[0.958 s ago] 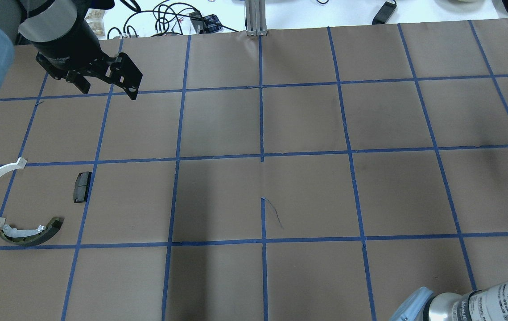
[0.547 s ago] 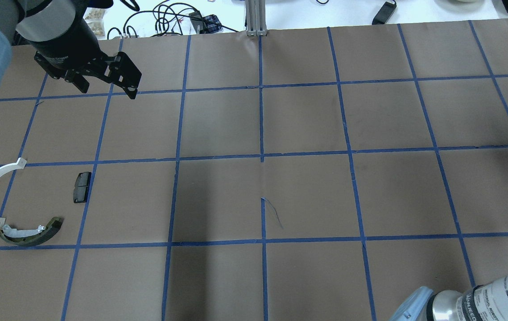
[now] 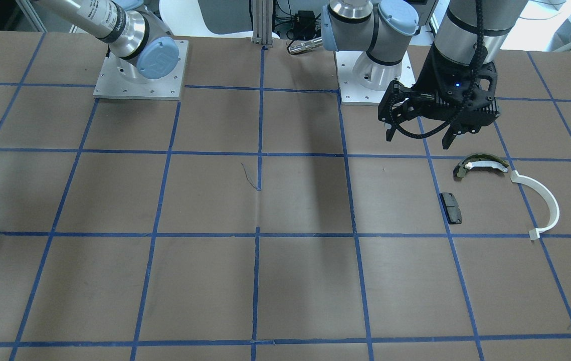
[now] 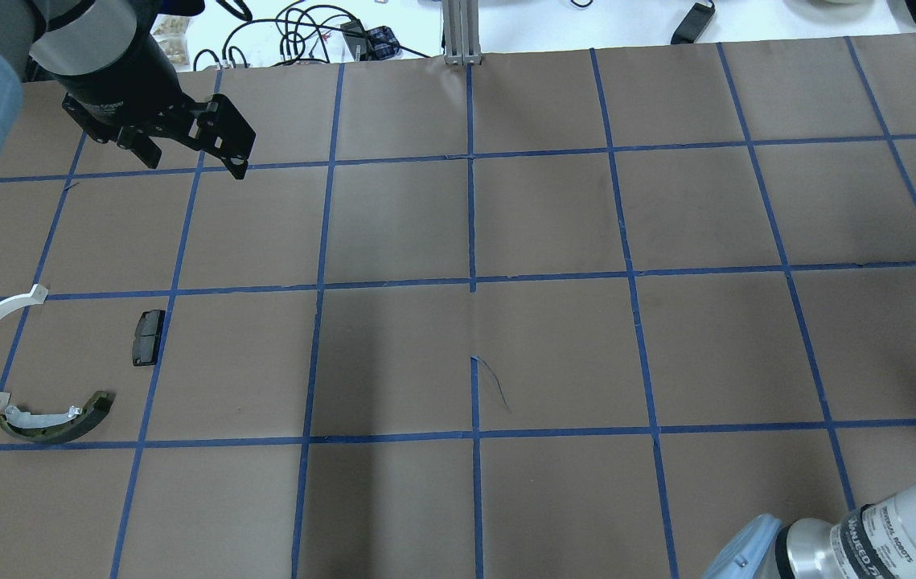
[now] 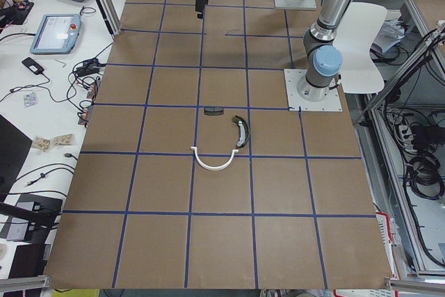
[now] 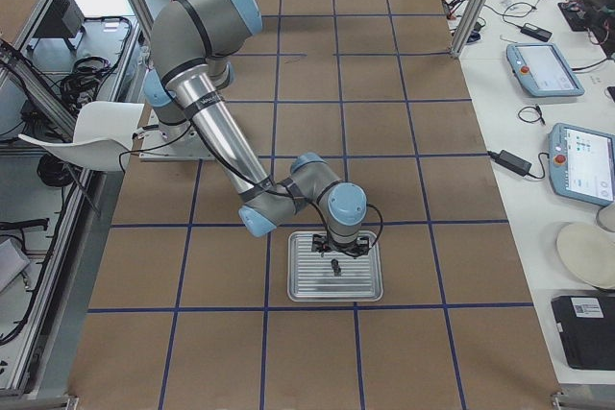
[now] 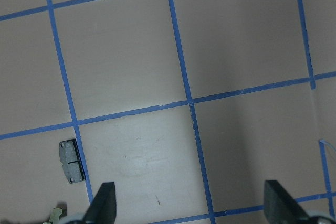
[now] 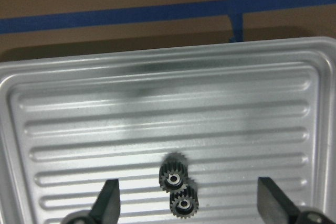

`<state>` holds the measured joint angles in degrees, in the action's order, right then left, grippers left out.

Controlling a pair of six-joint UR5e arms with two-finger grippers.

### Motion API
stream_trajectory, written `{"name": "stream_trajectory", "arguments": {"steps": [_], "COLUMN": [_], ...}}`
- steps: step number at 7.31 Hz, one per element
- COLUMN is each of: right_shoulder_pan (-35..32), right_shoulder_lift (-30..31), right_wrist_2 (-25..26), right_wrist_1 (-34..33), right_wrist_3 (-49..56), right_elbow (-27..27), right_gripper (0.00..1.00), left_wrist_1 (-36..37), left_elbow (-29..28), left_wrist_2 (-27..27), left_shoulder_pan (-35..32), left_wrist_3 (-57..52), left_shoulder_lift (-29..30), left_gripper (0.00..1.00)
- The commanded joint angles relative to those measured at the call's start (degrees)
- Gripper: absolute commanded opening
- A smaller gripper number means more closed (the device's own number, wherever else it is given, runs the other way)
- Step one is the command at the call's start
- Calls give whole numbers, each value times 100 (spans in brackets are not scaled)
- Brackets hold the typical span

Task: Place bearing gear from tray to pile

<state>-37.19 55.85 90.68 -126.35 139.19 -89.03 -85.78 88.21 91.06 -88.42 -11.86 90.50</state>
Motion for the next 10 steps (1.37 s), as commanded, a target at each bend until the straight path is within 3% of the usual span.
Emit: {"name": "stream_trajectory", "arguments": {"steps": [1, 7, 9, 10], "right_shoulder_pan": [1, 1, 1, 1], "right_shoulder_lift": [-57, -224, -241, -259], "right_wrist_2": [29, 195, 274, 310], "right_wrist_1": [31, 5, 5, 5], "right_wrist_3": [222, 293, 293, 293], "right_elbow": [-9, 9, 35, 35], "right_gripper": [89, 86, 58, 52], "left_wrist_1": [0, 18, 18, 26], "left_elbow": [38, 30, 39, 30], "left_wrist_2": [0, 9, 0, 9], "left_shoulder_pan": [0, 0, 0, 0], "left_wrist_3": [0, 0, 0, 0], "left_shoulder_lift": [-15, -15, -15, -15], "left_gripper": [100, 100, 100, 100]}}
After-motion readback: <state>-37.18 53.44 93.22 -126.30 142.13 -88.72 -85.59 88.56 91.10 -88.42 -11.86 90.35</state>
